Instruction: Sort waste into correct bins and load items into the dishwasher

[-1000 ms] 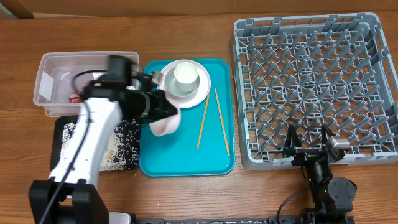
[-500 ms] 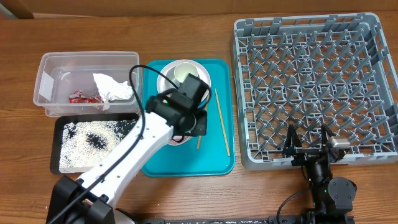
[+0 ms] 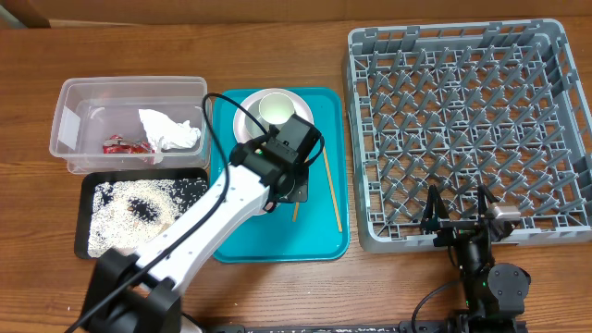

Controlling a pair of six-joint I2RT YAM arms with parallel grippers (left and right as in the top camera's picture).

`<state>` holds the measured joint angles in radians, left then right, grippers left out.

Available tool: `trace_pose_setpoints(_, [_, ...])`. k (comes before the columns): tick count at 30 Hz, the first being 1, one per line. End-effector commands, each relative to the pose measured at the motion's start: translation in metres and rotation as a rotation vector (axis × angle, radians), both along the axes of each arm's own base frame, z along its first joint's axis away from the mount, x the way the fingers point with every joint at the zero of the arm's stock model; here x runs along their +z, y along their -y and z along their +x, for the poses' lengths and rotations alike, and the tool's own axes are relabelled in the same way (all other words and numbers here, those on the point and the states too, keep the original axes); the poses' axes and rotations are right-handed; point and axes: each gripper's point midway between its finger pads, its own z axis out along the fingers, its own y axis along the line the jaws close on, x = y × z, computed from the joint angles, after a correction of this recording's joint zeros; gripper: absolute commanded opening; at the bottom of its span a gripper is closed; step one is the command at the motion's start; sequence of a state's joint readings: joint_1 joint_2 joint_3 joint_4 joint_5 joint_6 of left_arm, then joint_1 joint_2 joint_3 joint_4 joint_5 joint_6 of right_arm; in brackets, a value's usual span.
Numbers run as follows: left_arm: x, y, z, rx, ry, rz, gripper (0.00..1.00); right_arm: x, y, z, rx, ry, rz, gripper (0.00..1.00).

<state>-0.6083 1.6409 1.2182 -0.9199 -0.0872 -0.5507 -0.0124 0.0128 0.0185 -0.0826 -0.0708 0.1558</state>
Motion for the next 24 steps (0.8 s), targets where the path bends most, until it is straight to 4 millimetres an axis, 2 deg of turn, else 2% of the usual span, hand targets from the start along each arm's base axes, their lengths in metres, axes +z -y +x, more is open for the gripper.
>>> trace_pose_setpoints(1, [-0.020,-0.005,-0.003,0.015,-0.049,0.050,0.05,-0.002,0.000,0.000,-0.002,0.005,-0.007,1.00])
trace_pose_setpoints(4, [-0.023,-0.006,-0.003,0.017,-0.057,0.057,0.06,-0.002,0.000,0.000,-0.002,0.005,-0.007,1.00])
trace_pose_setpoints(5, [-0.023,-0.006,-0.003,0.018,-0.057,0.057,0.09,-0.002,0.000,0.000,-0.002,0.005,-0.007,1.00])
trace_pose_setpoints(6, [-0.022,-0.006,-0.003,0.019,-0.056,0.056,0.17,-0.002,0.000,0.000,-0.002,0.005,-0.007,1.00])
trace_pose_setpoints(9, [-0.022,-0.008,-0.003,0.023,-0.060,0.056,0.51,-0.002,0.000,0.000,-0.002,0.005,-0.007,1.00])
trace_pose_setpoints(10, [-0.023,-0.009,-0.004,0.022,-0.065,0.058,0.55,-0.002,0.001,0.000,-0.003,0.005,-0.007,1.00])
trace_pose_setpoints(12, [-0.023,-0.009,-0.006,0.023,-0.079,0.051,0.55,-0.002,0.000,0.000,-0.002,0.005,-0.007,1.00])
trace_pose_setpoints(16, [-0.015,-0.008,-0.001,0.017,-0.089,0.015,0.50,-0.002,0.000,0.000,-0.002,0.005,-0.007,1.00])
trace_pose_setpoints(19, [0.008,-0.005,0.014,0.036,-0.052,-0.023,0.49,-0.002,0.000,0.000,-0.002,0.005,-0.007,1.00])
trace_pose_setpoints(21, [0.040,-0.003,0.031,0.036,0.000,-0.090,0.50,-0.002,0.000,0.000,-0.002,0.005,-0.007,1.00])
trace_pose_setpoints(22, [0.064,-0.011,0.043,0.064,0.038,-0.114,0.52,-0.002,0.001,0.000,-0.003,0.005,-0.007,1.00])
trace_pose_setpoints(24, [0.088,-0.028,0.055,0.109,0.079,-0.121,0.54,-0.002,0.001,0.000,-0.003,0.005,-0.007,1.00])
